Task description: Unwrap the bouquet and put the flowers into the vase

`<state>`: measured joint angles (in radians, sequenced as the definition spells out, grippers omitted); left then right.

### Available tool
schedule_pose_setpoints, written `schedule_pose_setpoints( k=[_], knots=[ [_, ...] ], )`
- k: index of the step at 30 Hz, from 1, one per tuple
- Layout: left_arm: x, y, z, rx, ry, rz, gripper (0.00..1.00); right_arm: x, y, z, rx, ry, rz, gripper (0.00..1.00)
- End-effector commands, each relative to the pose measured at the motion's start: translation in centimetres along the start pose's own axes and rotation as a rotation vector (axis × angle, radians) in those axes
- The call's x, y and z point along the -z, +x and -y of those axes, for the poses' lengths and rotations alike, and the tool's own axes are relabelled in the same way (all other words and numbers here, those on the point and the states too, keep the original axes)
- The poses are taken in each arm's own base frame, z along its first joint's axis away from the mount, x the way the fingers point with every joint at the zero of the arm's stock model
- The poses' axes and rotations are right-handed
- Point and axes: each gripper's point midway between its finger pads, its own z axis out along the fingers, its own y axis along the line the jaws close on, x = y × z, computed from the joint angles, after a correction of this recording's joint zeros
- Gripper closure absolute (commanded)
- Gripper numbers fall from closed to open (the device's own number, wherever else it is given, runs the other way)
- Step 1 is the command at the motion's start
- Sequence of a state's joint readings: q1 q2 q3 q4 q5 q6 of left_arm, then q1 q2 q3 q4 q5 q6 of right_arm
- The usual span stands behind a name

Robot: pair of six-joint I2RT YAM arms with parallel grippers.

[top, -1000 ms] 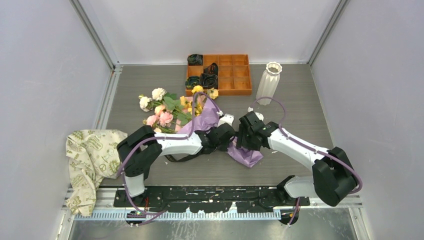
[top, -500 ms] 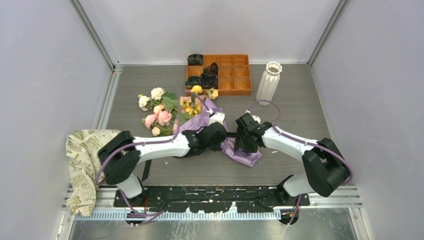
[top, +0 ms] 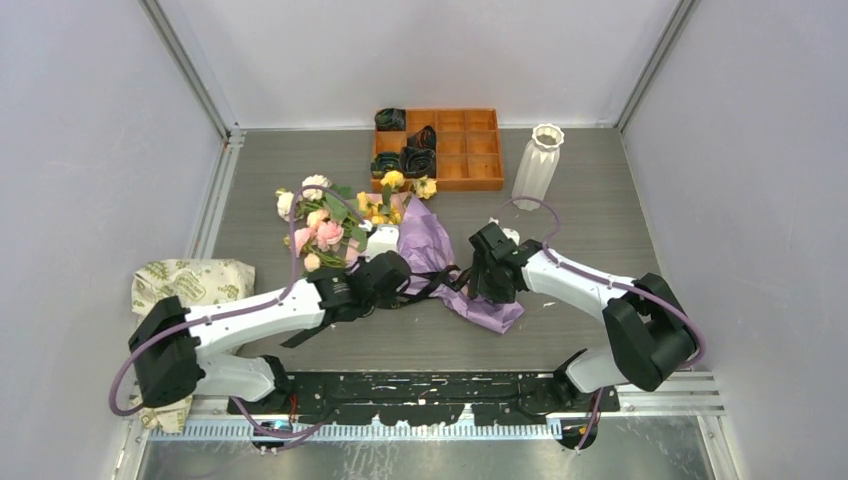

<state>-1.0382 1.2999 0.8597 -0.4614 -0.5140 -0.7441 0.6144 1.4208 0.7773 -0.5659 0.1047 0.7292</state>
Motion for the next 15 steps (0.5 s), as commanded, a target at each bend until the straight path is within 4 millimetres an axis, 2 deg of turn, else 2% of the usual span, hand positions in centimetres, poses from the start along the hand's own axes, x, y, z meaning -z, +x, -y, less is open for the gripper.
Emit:
schedule_pose_setpoints(
  k=[1,3,6,10,15],
  knots=[
    [4.5,-4.6,-3.6,0.063,-0.097,0.145,1.00,0.4,-1.2,-0.1,0.029,0.029,0.030,0.43],
    [7.1,-7.0,-5.0,0.081,-0.116,0.207,1.00,0.1,-1.0,-0.3,0.028,0.023,0.016,0.42],
    [11.7,-10.7,-8.3,0.127,-0.179,0.315,0.99,-0.1,-0.9,-0.4,0.026,0.022,0.007,0.43],
    [16.7,-14.4,-12.1,0.216,-0.241,0.432,0.98,-0.1,-1.0,-0.3,0.029,0.028,0.011,0.42],
    [23.1,-19.3,-14.7,0.308,-0.249,0.623,0.96,-0.1,-1.1,-0.5,0.028,0.024,0.012,0.43]
  ],
)
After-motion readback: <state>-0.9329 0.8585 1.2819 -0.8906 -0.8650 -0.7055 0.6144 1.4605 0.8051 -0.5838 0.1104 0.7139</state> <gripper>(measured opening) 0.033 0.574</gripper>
